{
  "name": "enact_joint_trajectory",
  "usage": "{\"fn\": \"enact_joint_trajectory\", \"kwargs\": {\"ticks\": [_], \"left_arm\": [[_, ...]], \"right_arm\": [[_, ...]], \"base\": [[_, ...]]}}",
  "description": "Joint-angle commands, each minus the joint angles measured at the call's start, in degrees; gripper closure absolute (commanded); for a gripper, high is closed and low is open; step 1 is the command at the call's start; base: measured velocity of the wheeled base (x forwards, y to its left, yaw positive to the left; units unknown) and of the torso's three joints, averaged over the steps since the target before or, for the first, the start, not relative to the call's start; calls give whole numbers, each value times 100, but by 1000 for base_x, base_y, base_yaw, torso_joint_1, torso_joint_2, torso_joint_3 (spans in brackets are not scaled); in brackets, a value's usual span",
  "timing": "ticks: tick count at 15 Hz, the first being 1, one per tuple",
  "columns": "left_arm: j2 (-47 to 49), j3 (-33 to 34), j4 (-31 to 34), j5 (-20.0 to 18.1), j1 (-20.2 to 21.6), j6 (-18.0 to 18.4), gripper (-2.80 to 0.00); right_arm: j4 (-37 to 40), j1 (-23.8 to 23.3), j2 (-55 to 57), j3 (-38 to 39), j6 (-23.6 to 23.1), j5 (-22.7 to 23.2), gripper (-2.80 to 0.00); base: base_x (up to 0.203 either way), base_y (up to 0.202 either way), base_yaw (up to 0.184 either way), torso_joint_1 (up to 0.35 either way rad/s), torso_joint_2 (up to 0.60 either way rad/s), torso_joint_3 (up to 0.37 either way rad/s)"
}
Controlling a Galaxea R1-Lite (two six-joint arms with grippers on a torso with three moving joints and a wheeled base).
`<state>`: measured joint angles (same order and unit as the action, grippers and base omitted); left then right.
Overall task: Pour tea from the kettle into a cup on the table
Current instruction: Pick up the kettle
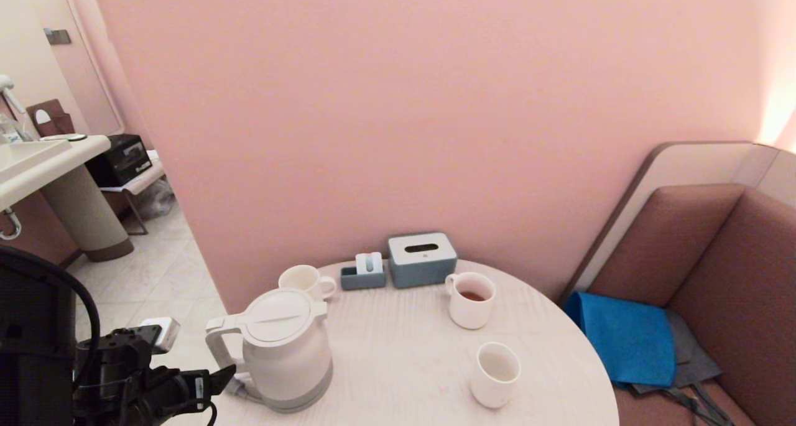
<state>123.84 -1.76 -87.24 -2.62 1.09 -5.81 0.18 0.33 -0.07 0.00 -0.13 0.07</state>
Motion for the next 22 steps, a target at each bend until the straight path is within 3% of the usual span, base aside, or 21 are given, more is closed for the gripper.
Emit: {"fn": "enact_joint_trajectory", "kwargs": {"ticks": [1,22], "left_arm": [[-36,-112,-272,-1,-3,-7,-280],[474,-1264,-272,25,-12,37,-280]], "right_arm": [[-1,2,7,0,-4,1,0],[-1,2,7,0,-4,1,0]], "base": [[0,0,0,0,0,0],[0,0,0,0,0,0]]}}
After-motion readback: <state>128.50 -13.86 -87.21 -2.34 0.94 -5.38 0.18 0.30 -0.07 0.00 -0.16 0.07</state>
